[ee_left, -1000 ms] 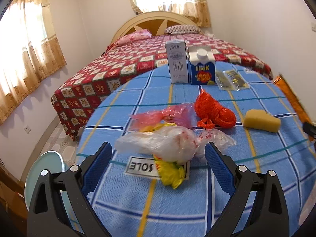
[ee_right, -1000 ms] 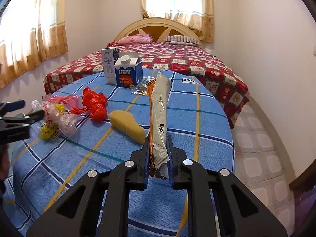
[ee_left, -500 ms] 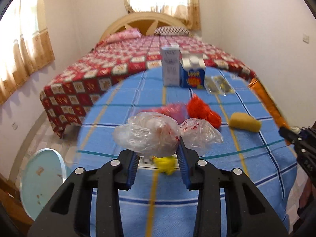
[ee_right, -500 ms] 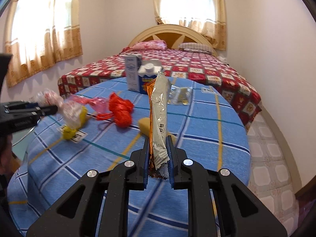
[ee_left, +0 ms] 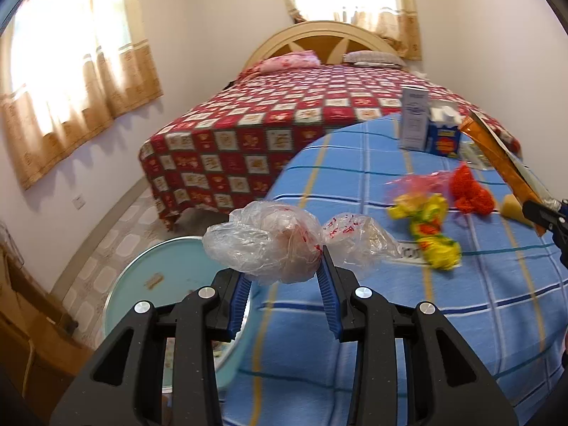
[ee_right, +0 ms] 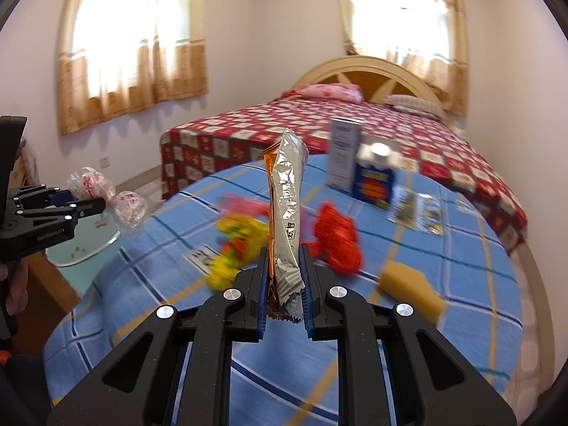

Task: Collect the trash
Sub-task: 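Carry the clear bag and snack wrapper over the light blue bin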

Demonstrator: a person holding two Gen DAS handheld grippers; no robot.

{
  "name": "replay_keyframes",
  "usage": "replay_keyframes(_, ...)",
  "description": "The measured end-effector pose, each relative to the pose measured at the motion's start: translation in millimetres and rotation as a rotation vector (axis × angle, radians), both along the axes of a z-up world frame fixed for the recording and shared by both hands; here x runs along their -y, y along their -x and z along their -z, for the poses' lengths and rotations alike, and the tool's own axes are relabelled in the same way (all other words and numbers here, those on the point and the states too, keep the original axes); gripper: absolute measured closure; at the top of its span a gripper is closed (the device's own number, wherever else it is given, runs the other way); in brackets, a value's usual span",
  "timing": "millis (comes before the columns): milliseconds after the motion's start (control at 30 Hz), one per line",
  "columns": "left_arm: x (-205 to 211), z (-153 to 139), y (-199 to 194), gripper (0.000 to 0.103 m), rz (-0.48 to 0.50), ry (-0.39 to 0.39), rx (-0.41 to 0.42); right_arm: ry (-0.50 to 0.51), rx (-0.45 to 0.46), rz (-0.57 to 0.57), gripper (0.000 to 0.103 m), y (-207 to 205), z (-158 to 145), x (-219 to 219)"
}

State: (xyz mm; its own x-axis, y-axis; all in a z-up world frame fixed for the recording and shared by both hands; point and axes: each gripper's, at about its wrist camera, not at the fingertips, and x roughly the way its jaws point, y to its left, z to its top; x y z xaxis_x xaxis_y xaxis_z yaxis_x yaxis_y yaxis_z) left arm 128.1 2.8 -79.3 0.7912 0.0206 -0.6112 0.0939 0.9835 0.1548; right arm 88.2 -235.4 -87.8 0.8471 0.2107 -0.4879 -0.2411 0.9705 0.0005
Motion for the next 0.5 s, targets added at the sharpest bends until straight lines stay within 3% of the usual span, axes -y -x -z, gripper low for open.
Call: replay_keyframes(500,-85,7,4,0.067,-0.161,-0.028,0.000,0.082,-0.004,-0.196,0.087,-41,-5,-108)
